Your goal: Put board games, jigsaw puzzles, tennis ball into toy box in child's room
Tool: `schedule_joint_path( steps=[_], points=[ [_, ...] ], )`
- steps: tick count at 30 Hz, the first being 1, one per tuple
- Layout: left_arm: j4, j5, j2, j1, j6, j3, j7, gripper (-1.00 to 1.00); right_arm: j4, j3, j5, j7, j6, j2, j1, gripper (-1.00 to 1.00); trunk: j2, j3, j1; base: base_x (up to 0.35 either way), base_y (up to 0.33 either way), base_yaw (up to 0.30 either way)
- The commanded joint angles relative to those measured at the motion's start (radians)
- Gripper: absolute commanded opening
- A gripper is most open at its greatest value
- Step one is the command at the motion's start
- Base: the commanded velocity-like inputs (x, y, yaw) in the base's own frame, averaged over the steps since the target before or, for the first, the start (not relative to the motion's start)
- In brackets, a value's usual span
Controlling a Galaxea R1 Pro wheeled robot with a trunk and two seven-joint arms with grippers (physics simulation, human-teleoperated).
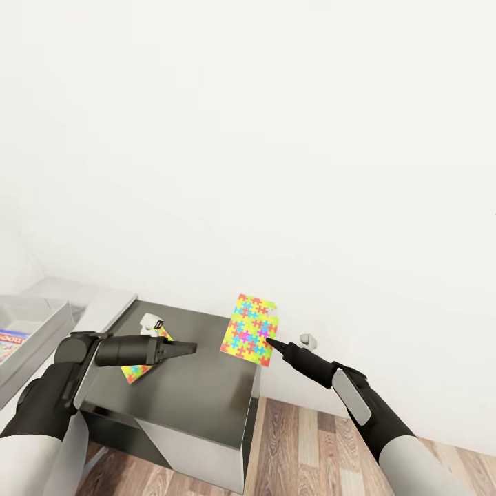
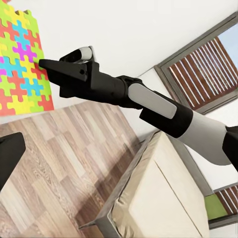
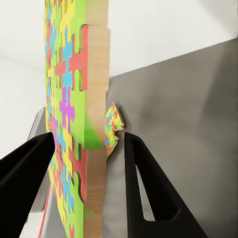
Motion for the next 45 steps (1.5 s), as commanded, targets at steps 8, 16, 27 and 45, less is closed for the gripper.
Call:
schedule_joint_path(
  steps=[8, 16, 27, 45],
  points=[
    [0.0, -0.001, -0.002, 0.013, 0.012, 0.0, -0.004, 1.0, 0.0, 0.002, -0.01, -0.002, 0.006, -0.001, -0.001, -1.0, -0.002, 0.011, 0.001, 0.0, 0.0, 0.0],
    [0.0, -0.003, -0.014, 0.017, 0.012, 0.0, -0.004, 1.0, 0.0, 0.001, -0.01, 0.003, 0.006, -0.001, -0.001, -1.0, -0.002, 0.024, 0.001, 0.0, 0.0, 0.0],
    [0.0, -0.005, -0.015, 0.017, 0.012, 0.0, -0.004, 1.0, 0.0, 0.0, -0.01, 0.005, 0.006, -0.001, -0.001, -1.0, -0.002, 0.043, 0.001, 0.0, 0.0, 0.0],
    [0.0, -0.004, -0.013, 0.018, 0.011, 0.001, -0.004, 1.0, 0.0, 0.0, -0.01, -0.001, 0.005, -0.001, -0.001, -1.0, -0.002, 0.072, 0.001, 0.0, 0.0, 0.0]
  ],
)
